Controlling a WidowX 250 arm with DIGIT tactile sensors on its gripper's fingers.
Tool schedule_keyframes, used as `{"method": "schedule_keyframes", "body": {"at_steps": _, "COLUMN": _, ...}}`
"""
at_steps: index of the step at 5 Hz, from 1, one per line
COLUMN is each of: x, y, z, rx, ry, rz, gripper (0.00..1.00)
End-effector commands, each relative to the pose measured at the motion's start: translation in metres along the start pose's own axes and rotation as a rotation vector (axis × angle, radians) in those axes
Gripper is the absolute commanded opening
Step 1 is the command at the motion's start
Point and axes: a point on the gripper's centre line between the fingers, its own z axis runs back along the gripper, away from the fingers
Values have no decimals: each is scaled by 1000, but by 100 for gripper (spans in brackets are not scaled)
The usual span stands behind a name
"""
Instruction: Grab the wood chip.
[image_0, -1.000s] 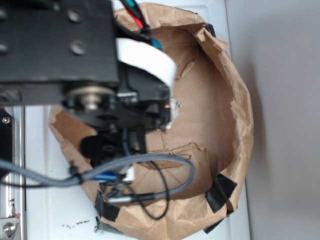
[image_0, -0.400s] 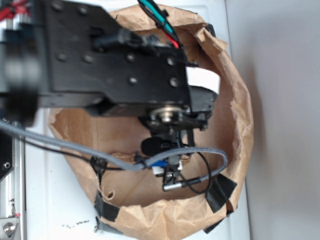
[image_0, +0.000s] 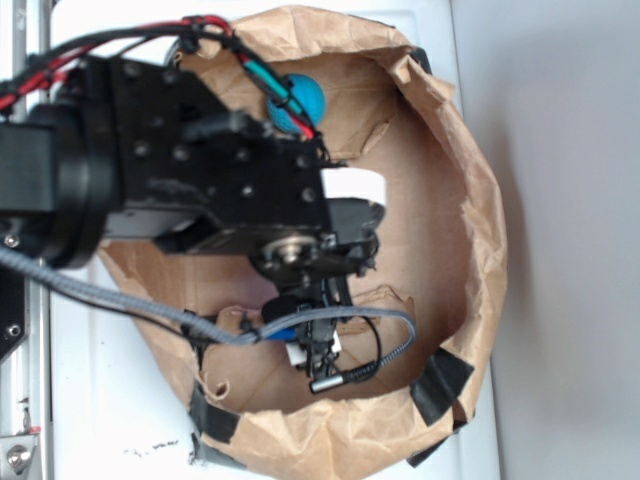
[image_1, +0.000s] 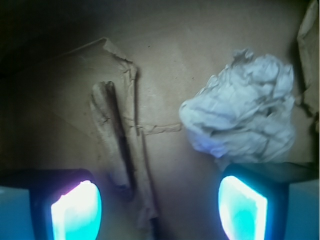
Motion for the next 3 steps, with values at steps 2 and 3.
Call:
{"method": "schedule_keyframes", "body": {"at_steps": 2, "x": 23, "y": -36, "z": 8, "rx": -67, "ry": -18, "rz": 42, "gripper": 100}}
{"method": "schedule_keyframes", "body": {"at_steps": 3, "x": 29, "y": -36, "z": 1, "rx": -30, "ry": -58, "rz": -17, "gripper": 100}}
